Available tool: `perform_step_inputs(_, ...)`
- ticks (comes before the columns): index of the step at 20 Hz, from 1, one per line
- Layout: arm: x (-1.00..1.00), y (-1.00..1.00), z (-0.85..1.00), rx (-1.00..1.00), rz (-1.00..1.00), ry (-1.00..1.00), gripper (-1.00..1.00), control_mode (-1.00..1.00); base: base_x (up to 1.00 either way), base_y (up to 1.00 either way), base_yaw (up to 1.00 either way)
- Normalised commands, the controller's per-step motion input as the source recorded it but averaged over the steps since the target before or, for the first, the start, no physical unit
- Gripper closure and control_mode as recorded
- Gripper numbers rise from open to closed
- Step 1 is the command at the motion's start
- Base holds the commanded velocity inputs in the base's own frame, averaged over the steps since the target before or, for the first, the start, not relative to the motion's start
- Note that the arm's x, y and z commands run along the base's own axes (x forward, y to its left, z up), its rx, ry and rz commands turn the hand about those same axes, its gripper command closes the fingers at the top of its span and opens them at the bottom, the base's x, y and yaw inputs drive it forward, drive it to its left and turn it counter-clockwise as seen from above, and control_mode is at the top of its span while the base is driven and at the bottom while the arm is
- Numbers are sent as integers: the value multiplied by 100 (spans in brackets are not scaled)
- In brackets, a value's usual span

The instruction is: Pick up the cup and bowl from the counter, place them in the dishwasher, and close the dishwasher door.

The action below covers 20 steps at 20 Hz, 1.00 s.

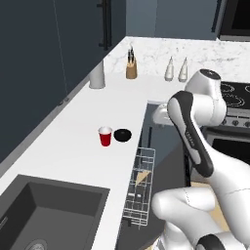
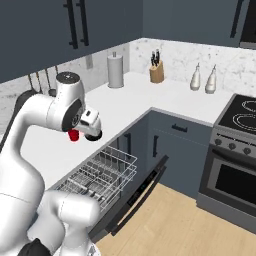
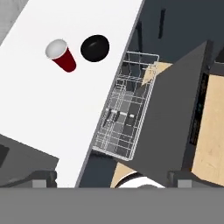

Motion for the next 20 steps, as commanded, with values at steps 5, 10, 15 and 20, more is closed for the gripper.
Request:
perform_step_inputs(5,96,16,-62,19,0,-1,-100,-100,0,0,0)
perform_step_inputs(10,99,39,-59,6,0,0,-100,-100,0,0,0)
perform_step_inputs(15,90,31,-17,0,0,12,-100,-100,0,0,0)
perform_step_inputs(20,72,4,-17,0,0,8,-100,-100,0,0,0)
